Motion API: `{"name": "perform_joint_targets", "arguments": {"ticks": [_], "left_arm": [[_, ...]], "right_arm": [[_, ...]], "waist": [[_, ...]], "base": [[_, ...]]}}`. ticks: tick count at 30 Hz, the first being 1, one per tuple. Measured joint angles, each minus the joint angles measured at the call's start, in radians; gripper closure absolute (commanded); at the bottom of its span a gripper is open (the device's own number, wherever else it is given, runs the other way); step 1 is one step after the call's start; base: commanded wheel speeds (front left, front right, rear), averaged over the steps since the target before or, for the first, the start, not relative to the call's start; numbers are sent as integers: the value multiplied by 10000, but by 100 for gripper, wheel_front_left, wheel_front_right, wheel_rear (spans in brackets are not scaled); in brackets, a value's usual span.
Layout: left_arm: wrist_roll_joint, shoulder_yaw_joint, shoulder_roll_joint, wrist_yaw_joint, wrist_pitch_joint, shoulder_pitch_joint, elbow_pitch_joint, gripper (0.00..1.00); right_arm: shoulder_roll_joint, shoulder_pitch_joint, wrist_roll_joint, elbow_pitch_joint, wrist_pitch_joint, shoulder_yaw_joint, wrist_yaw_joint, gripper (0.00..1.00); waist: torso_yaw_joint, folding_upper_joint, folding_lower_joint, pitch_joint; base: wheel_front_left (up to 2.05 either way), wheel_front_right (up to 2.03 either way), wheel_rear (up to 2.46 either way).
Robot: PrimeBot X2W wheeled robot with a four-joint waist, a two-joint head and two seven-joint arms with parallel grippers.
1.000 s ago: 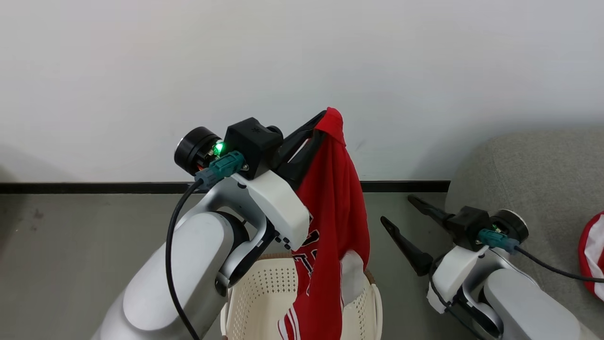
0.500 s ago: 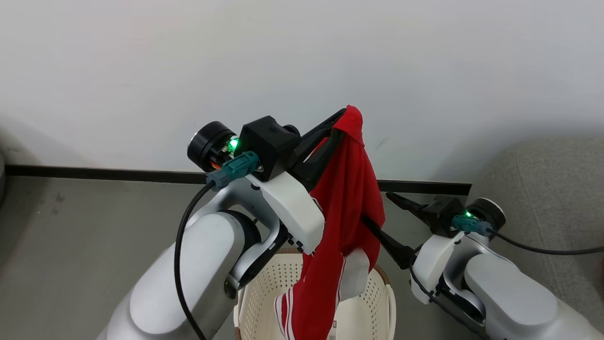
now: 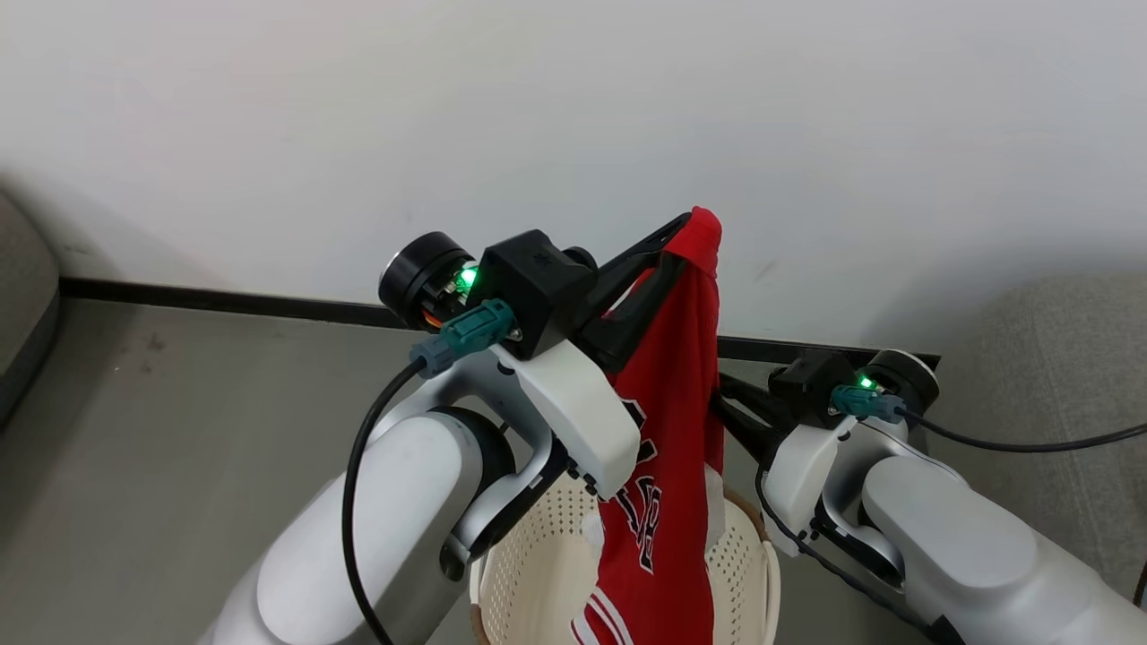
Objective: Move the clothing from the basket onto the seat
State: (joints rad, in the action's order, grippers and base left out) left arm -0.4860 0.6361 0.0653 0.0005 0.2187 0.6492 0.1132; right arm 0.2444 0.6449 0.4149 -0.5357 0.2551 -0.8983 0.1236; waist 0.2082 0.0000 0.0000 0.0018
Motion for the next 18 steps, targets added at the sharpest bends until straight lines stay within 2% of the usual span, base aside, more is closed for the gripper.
{"name": "perform_joint_targets", "arguments": {"ticks": [5, 10, 18], "left_arm": [[-73, 35, -13, 35, 2, 0, 75, 100], [-73, -291, 52, 247, -4, -23, -50, 100], [-167, -779, 372, 593, -272, -678, -646, 100]], "right_arm": [[-56, 3, 65, 17, 0, -92, 0, 100], [0, 130, 75, 194, 0, -96, 0, 100], [654, 145, 184, 627, -2, 1214, 0, 100]], "waist": [[135, 0, 0, 67], [130, 0, 0, 136], [-130, 0, 0, 169]], "base": [[0, 0, 0], [0, 0, 0], [0, 0, 0]]}}
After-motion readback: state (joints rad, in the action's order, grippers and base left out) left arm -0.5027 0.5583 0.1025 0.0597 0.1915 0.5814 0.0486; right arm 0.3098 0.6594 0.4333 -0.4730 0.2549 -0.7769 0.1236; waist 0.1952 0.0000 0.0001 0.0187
